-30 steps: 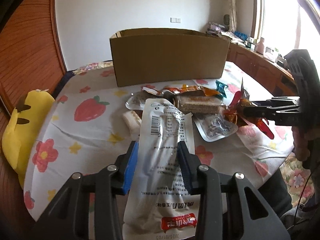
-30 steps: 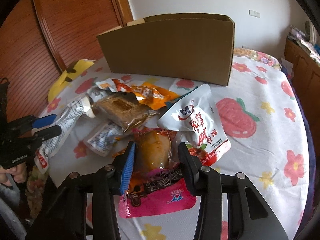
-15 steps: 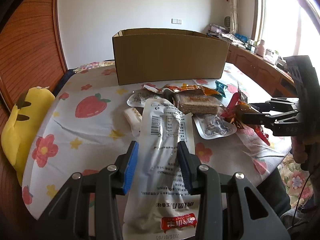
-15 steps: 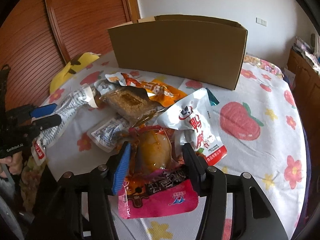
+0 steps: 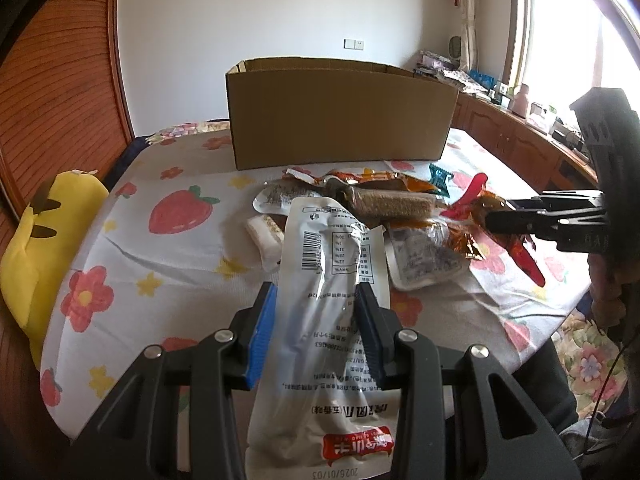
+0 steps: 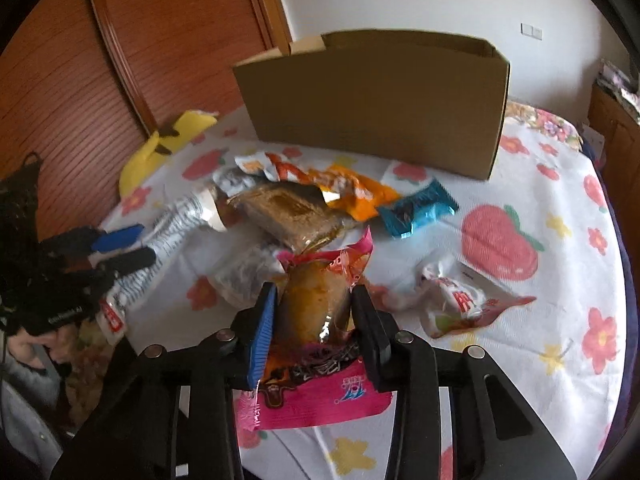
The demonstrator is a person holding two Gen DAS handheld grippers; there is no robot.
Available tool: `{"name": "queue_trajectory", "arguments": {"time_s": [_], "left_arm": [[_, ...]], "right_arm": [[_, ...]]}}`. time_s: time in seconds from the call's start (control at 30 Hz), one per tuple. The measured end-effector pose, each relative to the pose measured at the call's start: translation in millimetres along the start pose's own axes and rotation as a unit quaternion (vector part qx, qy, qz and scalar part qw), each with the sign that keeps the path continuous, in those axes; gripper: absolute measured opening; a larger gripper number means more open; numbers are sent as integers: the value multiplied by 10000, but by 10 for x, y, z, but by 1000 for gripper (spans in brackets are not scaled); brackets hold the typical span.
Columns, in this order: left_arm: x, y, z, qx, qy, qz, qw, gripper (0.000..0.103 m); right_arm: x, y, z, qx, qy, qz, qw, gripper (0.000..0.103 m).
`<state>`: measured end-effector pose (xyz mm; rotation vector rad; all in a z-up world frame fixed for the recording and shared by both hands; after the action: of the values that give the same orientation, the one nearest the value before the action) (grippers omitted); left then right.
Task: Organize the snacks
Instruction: 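Lift both held packets and carry them over the cardboard box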
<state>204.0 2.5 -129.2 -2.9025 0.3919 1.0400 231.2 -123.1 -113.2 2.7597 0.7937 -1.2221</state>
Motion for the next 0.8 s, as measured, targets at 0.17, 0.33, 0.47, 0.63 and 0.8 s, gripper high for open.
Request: {"name": "queue_trajectory", "arguments": {"time_s": [0.17,0.33,0.47,0.63,0.8], "left_arm": [[-99,-4,-149,26,189,-25,9998,38],[-204,-1,-281,42,357,-59,9993,38],[-264,5,-375,69,473,-122,9988,38],[-322,13,-510,139,624,-196,9978,38],[-366,27,-710,184,805,-206,9964,38]], "right_arm": [[-83,-34,-168,-74,230,76,9997,38],[-207,-43,-297,-192,410,178,9988,38],[-283,-38,-347,-242,500,269,9981,38],[-372,-13,-384,-246,583,302,9975,38],[-420,9,-468,-226,649,288,9972,38]]}}
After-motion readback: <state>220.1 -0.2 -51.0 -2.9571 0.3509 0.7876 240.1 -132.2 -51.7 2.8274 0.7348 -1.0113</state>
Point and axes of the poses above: each gripper's, at about its wrist camera, not at the fingertips, and x roughly the way its jaws point, y to its right, z to its underside, the point moved 9 cm from there along x, roughly the way its jaws point, and after that the axes turned 3 degrees about y, right-handed, at the moved point
